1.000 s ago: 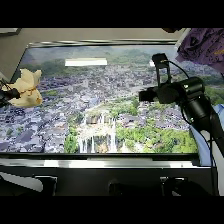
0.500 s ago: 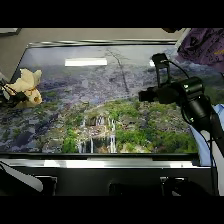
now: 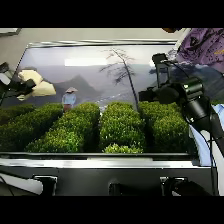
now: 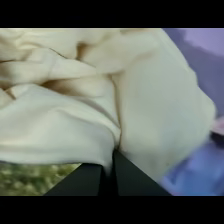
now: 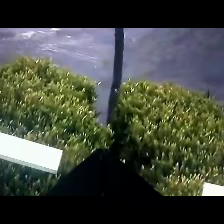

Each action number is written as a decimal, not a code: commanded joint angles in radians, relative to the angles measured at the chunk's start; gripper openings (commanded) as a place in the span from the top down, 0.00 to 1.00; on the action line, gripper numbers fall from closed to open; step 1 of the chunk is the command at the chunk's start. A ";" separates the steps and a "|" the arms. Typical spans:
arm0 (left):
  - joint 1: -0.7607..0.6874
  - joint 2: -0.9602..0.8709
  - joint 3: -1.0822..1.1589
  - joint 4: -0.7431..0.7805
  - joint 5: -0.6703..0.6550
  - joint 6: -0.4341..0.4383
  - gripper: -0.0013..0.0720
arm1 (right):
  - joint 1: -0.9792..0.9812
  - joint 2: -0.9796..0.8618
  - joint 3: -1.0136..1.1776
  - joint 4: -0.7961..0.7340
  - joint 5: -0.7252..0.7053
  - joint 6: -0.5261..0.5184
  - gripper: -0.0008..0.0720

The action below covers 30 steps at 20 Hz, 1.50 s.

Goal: Fold the clothes and pants, and hang the long-sleeved shirts on hangers.

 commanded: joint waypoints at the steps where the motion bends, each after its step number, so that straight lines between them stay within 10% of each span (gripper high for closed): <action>1: -0.209 0.218 -0.134 -0.161 -0.135 -0.030 0.97 | 0.001 0.000 0.001 0.000 0.000 0.000 0.94; 10: -1.078 0.374 -0.587 -0.257 0.233 -0.573 0.97 | 0.001 0.000 0.001 0.000 0.000 0.000 0.94; 12: -1.158 0.320 -0.606 -0.258 0.299 -0.660 0.77 | 0.001 0.000 0.001 0.000 0.000 0.000 0.94; 14: -1.144 0.311 -0.604 -0.293 0.283 -0.632 0.09 | 0.001 0.000 0.001 0.000 0.000 0.000 0.94; 21: -0.684 0.512 -0.493 -0.306 -0.034 -0.174 0.07 | 0.001 0.000 0.001 0.000 0.067 0.001 0.94; 30: -0.269 0.567 -0.488 -0.306 -0.030 -0.156 0.07 | 0.000 -0.006 -0.040 0.070 0.053 0.095 0.90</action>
